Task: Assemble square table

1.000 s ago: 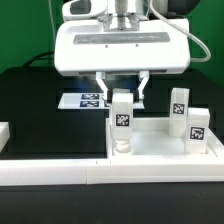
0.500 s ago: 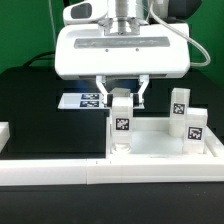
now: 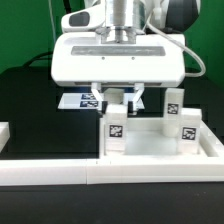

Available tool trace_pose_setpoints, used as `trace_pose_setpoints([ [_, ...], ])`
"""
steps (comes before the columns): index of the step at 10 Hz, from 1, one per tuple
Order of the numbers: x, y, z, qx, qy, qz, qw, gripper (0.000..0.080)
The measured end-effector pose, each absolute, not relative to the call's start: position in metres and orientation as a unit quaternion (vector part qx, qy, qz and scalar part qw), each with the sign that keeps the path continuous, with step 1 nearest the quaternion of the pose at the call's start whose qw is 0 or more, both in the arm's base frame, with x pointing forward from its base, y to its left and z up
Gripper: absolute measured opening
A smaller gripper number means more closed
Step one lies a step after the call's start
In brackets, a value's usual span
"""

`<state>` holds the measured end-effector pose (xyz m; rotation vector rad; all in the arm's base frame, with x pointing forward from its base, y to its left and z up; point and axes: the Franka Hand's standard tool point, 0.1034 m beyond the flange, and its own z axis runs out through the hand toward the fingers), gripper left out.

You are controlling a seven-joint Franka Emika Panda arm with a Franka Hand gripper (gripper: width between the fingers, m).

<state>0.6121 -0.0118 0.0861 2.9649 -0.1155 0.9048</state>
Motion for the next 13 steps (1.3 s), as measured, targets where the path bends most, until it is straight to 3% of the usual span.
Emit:
trace_pose_setpoints([
  [1,0.6114,-0.0093,0.0851,0.957,-0.035,0.288,0.018,0.0342],
  [2,0.6112,-0.0093,0.0848,0.957,-0.035,0.288,0.018,0.0474],
  [3,0.6111,-0.0098,0.0846,0.957,-0.036,0.288,0.018,0.0474],
  [4,0.6110,-0.0098,0.0844,0.957,-0.036,0.288,0.018,0.0615],
  [12,0.6109,-0.0097,0.0839,0.957,-0.036,0.286,0.018,0.0648],
  [13,0.6132,-0.0062,0.0843,0.964,-0.036,0.263,0.007,0.0648],
])
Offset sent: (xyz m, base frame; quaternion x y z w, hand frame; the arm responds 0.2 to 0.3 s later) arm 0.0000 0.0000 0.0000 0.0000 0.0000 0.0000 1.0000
